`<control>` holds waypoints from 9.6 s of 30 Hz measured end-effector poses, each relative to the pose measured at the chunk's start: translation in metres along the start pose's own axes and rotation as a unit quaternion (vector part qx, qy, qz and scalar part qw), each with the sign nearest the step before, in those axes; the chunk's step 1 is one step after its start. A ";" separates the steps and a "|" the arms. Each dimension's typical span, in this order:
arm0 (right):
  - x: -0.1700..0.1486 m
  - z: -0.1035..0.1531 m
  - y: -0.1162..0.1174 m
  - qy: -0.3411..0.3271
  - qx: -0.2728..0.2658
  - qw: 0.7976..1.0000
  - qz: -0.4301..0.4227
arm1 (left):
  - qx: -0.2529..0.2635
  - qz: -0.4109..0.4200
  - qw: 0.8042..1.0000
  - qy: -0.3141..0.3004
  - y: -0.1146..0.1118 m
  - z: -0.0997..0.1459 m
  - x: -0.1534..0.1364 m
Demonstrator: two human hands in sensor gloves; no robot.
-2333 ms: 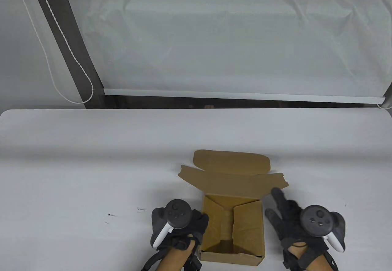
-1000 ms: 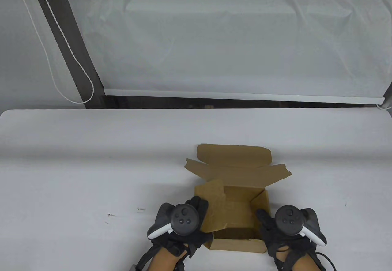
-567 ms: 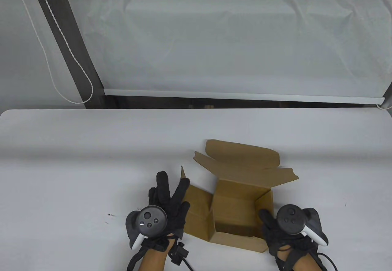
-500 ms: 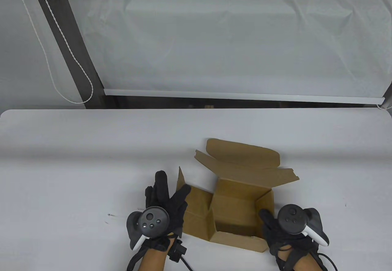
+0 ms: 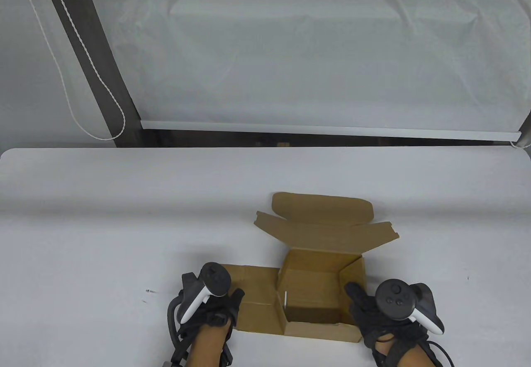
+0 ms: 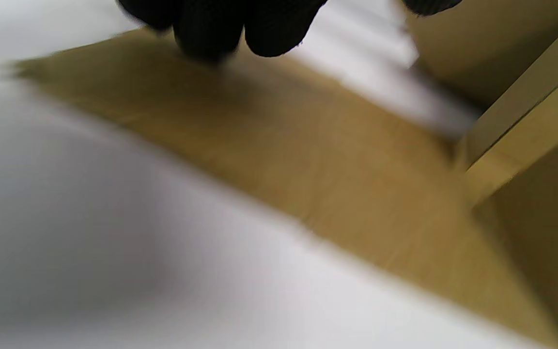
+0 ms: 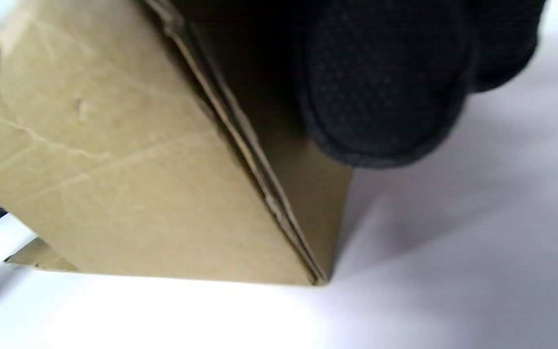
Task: Fully disassemble mailer box
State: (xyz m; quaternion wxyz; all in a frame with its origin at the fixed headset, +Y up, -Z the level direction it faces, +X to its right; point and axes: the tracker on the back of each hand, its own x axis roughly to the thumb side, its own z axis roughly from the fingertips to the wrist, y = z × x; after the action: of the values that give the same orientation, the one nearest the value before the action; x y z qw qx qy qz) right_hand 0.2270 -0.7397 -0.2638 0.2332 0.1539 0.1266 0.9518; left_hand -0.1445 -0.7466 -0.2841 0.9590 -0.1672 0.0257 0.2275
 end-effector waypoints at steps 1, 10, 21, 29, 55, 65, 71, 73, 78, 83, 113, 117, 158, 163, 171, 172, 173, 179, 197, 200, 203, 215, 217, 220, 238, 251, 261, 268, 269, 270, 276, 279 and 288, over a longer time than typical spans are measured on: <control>0.003 -0.001 0.003 -0.010 -0.001 1.000 -0.010 | 0.012 0.031 0.998 -0.046 0.002 0.003 0.006; 0.029 -0.007 0.025 -0.088 -0.015 0.996 -0.029 | -0.004 0.084 0.979 -0.187 -0.032 0.018 0.072; 0.008 -0.008 0.013 -0.105 0.034 0.990 -0.086 | -0.063 0.075 0.987 -0.129 -0.040 0.011 0.064; -0.042 -0.002 -0.008 -0.046 0.016 0.990 -0.133 | -0.064 0.095 0.985 -0.126 -0.039 0.009 0.059; 0.018 -0.002 0.009 -0.063 0.092 0.983 0.145 | -0.057 0.108 0.986 -0.116 -0.037 0.008 0.054; -0.036 0.016 -0.042 0.041 -0.037 0.998 -0.012 | -0.058 0.110 0.986 -0.115 -0.037 0.008 0.053; -0.105 0.016 -0.025 0.199 0.020 0.979 -0.049 | -0.059 0.114 0.985 -0.113 -0.037 0.008 0.052; -0.110 0.014 -0.019 0.213 0.064 0.975 0.002 | -0.059 0.112 0.985 -0.113 -0.037 0.008 0.052; -0.084 0.011 -0.031 0.166 0.014 0.986 0.030 | -0.059 0.113 0.985 -0.112 -0.037 0.008 0.052; 0.016 0.016 -0.032 -0.159 -0.151 0.976 0.019 | -0.061 0.112 0.985 -0.112 -0.038 0.008 0.053; 0.086 0.002 0.039 -0.239 0.065 0.956 0.154 | -0.068 0.161 0.979 -0.101 -0.008 -0.006 0.003; 0.082 -0.001 0.037 -0.212 0.033 0.965 0.154 | -0.047 0.163 0.951 -0.258 -0.006 0.011 0.041; 0.028 0.016 0.045 0.008 0.356 0.932 -0.062 | -0.357 -0.067 0.910 -0.202 -0.082 0.016 0.089; 0.027 0.011 0.045 0.022 0.322 0.946 -0.026 | -0.307 -0.214 0.907 -0.195 -0.090 0.022 0.100; 0.033 -0.011 0.053 -0.111 0.213 0.965 0.106 | -0.309 -0.237 0.910 -0.142 -0.101 0.012 0.090; 0.030 -0.011 0.059 -0.091 0.238 0.959 0.126 | -0.311 -0.242 0.909 -0.136 -0.102 0.012 0.089; 0.027 -0.011 0.066 -0.077 0.263 0.950 0.149 | -0.310 -0.234 0.910 -0.143 -0.101 0.011 0.090; 0.026 -0.015 0.067 -0.076 0.238 0.953 0.174 | -0.278 -0.238 0.919 -0.145 -0.100 0.010 0.092; -0.025 -0.010 0.034 0.058 0.276 0.939 0.198 | -0.245 -0.285 0.926 -0.016 -0.068 0.005 0.062; -0.024 -0.010 0.034 0.060 0.276 0.941 0.189 | -0.261 -0.286 0.921 -0.046 -0.071 0.007 0.066; -0.023 -0.011 0.025 0.052 0.272 0.949 0.147 | -0.238 -0.288 0.919 -0.124 -0.071 0.014 0.081; 0.022 -0.033 -0.016 -0.120 -0.018 0.991 0.058 | -0.294 -0.288 0.886 -0.216 -0.107 0.008 0.105; 0.024 -0.050 -0.014 -0.111 -0.006 0.989 0.101 | -0.288 -0.265 0.896 -0.209 -0.106 0.008 0.104; 0.018 -0.074 -0.002 -0.078 0.047 0.986 0.139 | -0.293 -0.267 0.894 -0.207 -0.107 0.008 0.103; -0.083 -0.095 0.006 0.129 0.106 0.980 0.111 | -0.292 -0.261 0.898 -0.202 -0.105 0.007 0.104; -0.061 -0.055 -0.035 0.057 -0.036 0.998 0.014 | -0.275 -0.236 0.910 -0.201 -0.090 0.010 0.098; 0.024 0.040 -0.067 -0.236 -0.321 0.912 -0.094 | 0.035 0.080 0.929 -0.358 -0.002 0.036 0.083; 0.053 0.056 -0.059 -0.343 -0.398 0.845 -0.101 | 0.222 0.135 0.855 -0.448 0.035 0.071 0.081; 0.056 0.057 -0.058 -0.355 -0.409 0.836 -0.083 | 0.243 0.132 0.840 -0.467 0.038 0.077 0.083; 0.058 0.057 -0.057 -0.354 -0.412 0.836 -0.070 | 0.255 0.126 0.836 -0.469 0.040 0.080 0.084; 0.063 0.034 -0.042 -0.240 -0.305 0.918 0.079 | 0.164 -0.005 0.921 -0.354 0.023 0.063 0.086; 0.054 0.012 -0.022 -0.177 -0.115 0.970 0.119 | 0.068 -0.047 0.956 -0.280 0.009 0.043 0.074; 0.052 0.006 -0.010 -0.137 -0.079 0.972 0.172 | 0.123 0.000 0.955 -0.271 0.024 0.044 0.061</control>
State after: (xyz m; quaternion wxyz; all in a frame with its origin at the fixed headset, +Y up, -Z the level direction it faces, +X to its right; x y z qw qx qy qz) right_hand 0.1893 -0.7052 -0.2492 0.0929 0.2836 -0.0107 0.9544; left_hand -0.1022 -0.6859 -0.2577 0.9431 0.0203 -0.2070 0.2595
